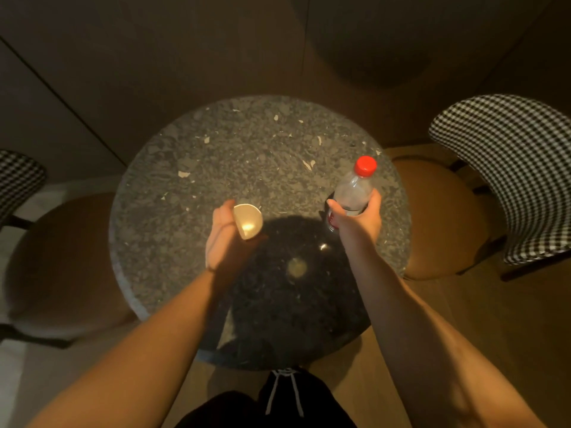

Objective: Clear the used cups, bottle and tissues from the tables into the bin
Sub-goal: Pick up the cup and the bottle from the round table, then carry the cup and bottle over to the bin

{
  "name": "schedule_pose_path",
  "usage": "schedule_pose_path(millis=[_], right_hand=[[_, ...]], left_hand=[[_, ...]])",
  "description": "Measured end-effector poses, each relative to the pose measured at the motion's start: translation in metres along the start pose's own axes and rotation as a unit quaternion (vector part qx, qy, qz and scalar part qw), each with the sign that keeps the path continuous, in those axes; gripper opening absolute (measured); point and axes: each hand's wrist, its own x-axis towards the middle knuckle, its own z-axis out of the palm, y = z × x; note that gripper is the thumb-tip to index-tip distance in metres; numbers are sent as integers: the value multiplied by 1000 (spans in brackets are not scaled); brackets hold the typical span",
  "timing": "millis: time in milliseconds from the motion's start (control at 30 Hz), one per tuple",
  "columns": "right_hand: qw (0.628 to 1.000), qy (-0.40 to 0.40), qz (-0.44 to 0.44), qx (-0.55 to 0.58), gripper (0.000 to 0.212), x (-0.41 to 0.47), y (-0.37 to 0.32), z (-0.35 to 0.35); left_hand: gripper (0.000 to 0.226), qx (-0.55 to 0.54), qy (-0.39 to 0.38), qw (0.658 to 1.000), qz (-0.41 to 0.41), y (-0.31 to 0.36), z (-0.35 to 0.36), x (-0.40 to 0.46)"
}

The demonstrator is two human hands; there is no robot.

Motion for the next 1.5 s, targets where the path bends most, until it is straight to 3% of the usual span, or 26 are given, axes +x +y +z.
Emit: schedule_pose_path(millis=[100, 333, 633, 867, 1033, 1167, 1500], right_hand=[[1000, 4, -18, -6, 59, -7, -3, 1], [995, 51, -89, 1, 57, -42, -5, -27], [979, 182, -88, -9, 57, -177, 21, -85], [946, 325, -11, 15, 59, -354, 79, -128], [892, 447, 68, 14, 55, -495, 118, -166], [820, 557, 135, 21, 49, -615, 137, -200], [581, 777, 230, 81, 42, -907, 167, -217]], left_hand=[[81, -13, 3, 1000, -8, 2, -2, -4], [81, -2, -47, 999, 1, 15, -9, -11], [79, -3, -108, 982, 155, 15, -24, -88], [75, -3, -214, 933, 288, -1, -35, -207], [75, 13, -303, 872, 384, -9, -30, -315], [75, 2, -384, 800, 462, -8, -32, -417], [67, -59, -546, 554, 625, -33, -74, -695]])
